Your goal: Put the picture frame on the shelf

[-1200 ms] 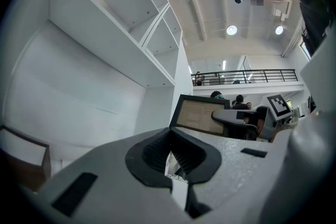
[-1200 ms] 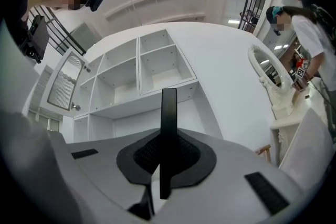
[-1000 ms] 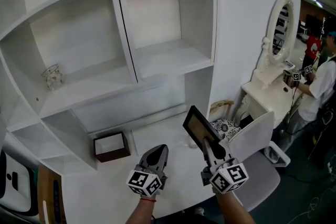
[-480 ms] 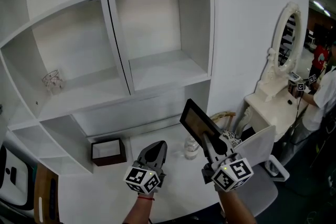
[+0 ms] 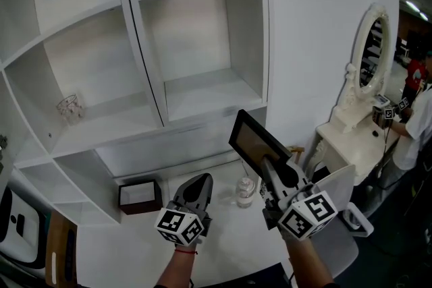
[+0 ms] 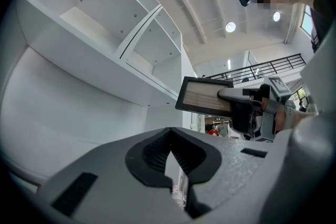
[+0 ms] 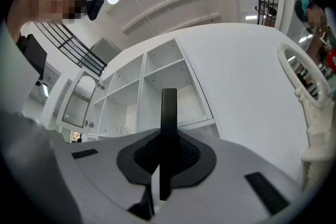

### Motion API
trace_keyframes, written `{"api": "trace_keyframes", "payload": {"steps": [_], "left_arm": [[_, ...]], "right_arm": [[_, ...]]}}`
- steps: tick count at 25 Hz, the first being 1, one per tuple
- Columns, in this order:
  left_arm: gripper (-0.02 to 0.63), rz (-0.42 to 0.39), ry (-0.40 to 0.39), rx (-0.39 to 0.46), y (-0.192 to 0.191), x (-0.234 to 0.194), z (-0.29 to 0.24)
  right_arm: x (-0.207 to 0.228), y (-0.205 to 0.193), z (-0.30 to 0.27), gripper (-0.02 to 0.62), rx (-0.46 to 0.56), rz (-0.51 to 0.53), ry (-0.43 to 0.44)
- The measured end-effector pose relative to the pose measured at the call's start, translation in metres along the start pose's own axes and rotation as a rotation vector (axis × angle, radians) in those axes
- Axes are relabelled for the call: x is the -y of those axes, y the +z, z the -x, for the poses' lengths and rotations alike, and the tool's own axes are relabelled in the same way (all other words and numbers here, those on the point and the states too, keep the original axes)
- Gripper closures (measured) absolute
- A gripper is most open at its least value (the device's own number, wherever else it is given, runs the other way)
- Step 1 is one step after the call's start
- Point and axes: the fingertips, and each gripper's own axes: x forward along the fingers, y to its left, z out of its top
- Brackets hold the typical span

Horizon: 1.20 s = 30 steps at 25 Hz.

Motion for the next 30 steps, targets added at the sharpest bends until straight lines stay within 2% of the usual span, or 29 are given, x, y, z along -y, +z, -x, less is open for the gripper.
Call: {"api": "trace_keyframes", "payload": {"steps": [5,15,21,30], "left_arm": [[0.603,-0.004,0.011,0.011,0.011,0.001,-0.004],[0.601,-0.006,-0.006,0.039,0.029,0.013,-0.011],[0.601,-0.026,0.03,0.043,0.03,0.012,-0.005],[0.603,-0.059,0.079,0.032,0.029,-0.003,0.002]], "right_arm": [[0.0,0.017,-0.004,0.581,0.01,0.002,0.017],[0.0,0.064,-0.008,0.581,0.104,-0.001,0.057],[0.004,0.082,-0.021,0.581,0.137,0.005,0.07],[0.014,0.091,-0.07,0.581,0.168,0.031,0.066]]}}
